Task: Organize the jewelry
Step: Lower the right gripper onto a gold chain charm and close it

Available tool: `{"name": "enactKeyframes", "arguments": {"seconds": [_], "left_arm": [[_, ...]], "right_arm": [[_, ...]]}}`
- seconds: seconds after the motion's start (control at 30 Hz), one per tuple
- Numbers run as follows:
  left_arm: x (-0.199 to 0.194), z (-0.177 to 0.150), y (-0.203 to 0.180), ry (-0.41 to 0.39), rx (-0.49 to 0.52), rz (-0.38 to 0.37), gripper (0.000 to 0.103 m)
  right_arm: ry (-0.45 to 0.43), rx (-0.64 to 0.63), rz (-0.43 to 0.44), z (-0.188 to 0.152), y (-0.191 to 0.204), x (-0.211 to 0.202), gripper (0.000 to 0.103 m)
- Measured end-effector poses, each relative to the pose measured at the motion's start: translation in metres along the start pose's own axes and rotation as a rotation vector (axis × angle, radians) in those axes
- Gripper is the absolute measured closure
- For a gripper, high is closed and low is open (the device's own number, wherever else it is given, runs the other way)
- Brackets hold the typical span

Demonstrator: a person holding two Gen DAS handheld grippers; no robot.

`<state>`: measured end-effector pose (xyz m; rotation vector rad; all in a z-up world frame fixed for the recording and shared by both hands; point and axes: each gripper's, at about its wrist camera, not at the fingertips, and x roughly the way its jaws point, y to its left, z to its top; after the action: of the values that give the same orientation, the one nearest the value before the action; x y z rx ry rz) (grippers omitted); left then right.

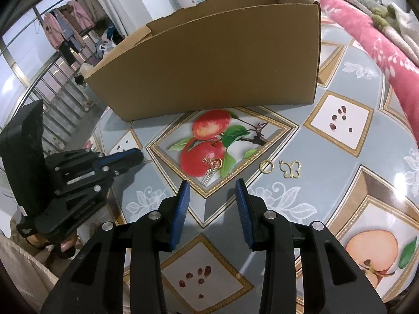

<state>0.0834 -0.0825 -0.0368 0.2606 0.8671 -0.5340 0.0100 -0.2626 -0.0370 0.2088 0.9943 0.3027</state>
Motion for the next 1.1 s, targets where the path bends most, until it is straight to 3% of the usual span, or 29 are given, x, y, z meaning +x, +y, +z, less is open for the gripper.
{"name": "enactKeyframes", "arguments": {"seconds": [0.6,0.87,1.1], "left_arm": [[0.004,-0.008,0.017,0.025,-0.053,-0.01,0.102],[0.005,-0.008,0.02,0.026,-0.063,-0.019,0.102],[0.006,-0.008,0.021,0.027,-0.066,-0.022,0.102]], "right_arm": [[0.025,-0.087,-0.084,0.011,0.028,0.023,0.072],[0.02,-0.179,-0.196,0.009,0.051,0.038,0.076],[0.012,-0.21,-0.23,0.009,0.058,0.042,0.091]]}}
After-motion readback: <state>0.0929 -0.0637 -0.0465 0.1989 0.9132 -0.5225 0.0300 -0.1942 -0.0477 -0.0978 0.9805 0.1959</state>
